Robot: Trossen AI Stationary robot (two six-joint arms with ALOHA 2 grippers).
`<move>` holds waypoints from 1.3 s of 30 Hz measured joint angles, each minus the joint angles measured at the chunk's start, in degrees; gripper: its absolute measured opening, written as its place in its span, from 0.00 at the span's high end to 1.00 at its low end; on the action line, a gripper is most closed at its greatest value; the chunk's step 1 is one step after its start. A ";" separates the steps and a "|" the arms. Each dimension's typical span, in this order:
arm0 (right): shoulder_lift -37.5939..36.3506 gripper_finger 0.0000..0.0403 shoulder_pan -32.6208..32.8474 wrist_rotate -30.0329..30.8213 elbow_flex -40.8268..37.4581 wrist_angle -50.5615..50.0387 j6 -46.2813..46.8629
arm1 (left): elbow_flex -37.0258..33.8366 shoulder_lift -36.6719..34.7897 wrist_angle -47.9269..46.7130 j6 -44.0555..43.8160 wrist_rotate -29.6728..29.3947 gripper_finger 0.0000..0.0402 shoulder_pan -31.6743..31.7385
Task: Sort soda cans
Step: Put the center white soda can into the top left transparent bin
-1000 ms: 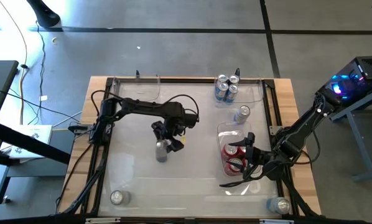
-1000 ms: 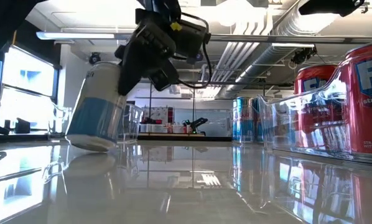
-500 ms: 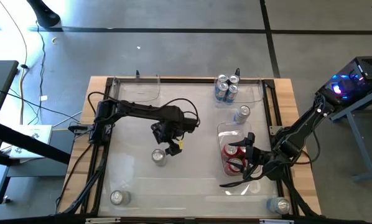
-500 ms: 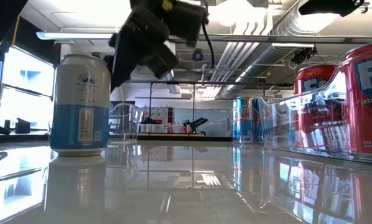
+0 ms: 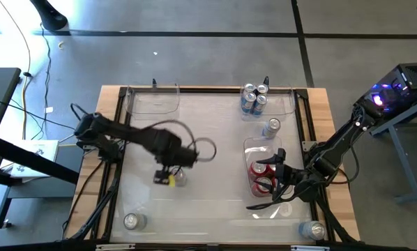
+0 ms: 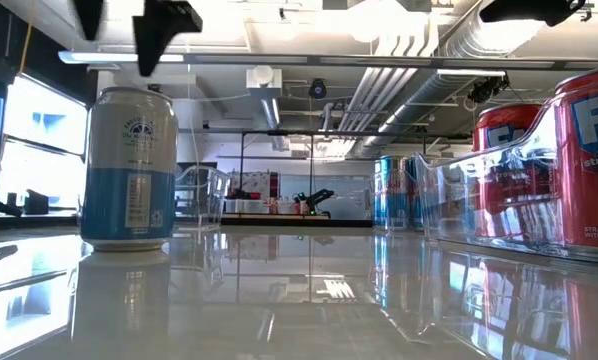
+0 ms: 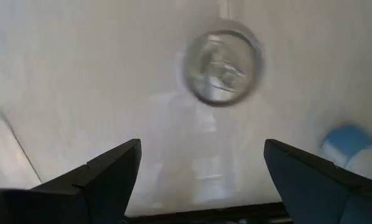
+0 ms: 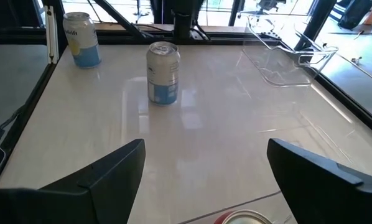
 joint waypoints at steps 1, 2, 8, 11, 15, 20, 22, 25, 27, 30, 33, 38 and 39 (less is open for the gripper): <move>0.00 0.17 0.00 0.00 0.01 0.01 0.39 | -0.66 -0.04 0.48 1.42 -0.87 0.17 -1.37; 0.00 0.17 0.00 0.00 0.00 -0.01 0.89 | -1.33 0.03 1.07 2.27 -1.78 0.17 -2.57; 0.00 0.17 0.00 0.00 0.00 0.19 1.32 | -4.91 2.43 5.15 9.86 -3.47 0.17 -6.19; 0.00 0.17 0.00 0.00 0.00 0.27 1.39 | -5.29 3.70 6.36 11.99 -6.77 0.17 -6.42; 0.00 0.17 0.00 0.01 0.01 0.65 1.40 | -5.91 4.46 10.12 15.08 -7.38 0.17 -6.14; 0.00 0.17 0.00 0.00 0.00 1.06 1.47 | -6.67 4.60 14.10 17.67 -7.08 0.17 -5.88; 0.00 0.17 0.00 0.00 0.00 0.98 1.85 | -7.35 4.60 15.69 17.87 -6.00 0.17 -5.88; 0.00 0.17 0.00 0.00 0.00 0.98 1.87 | -8.31 4.60 16.09 15.90 -5.40 0.17 -5.84; 0.00 0.17 0.00 0.00 0.00 1.00 1.87 | -8.71 4.64 16.10 13.49 -5.00 0.18 -5.59; 0.00 0.17 0.00 0.00 0.00 0.98 1.87 | -9.07 4.64 16.32 7.86 -4.23 0.21 -4.90; 0.00 0.17 0.00 0.00 0.00 0.98 1.87 | -9.07 4.63 16.51 1.43 -4.03 0.25 -3.93; 0.00 0.17 0.00 0.00 0.00 0.98 1.84 | -8.90 4.54 16.64 -12.81 -1.03 0.29 -0.40; 0.00 0.17 0.00 0.00 0.00 0.96 1.82 | -8.86 4.54 16.81 -16.27 -0.33 0.30 0.56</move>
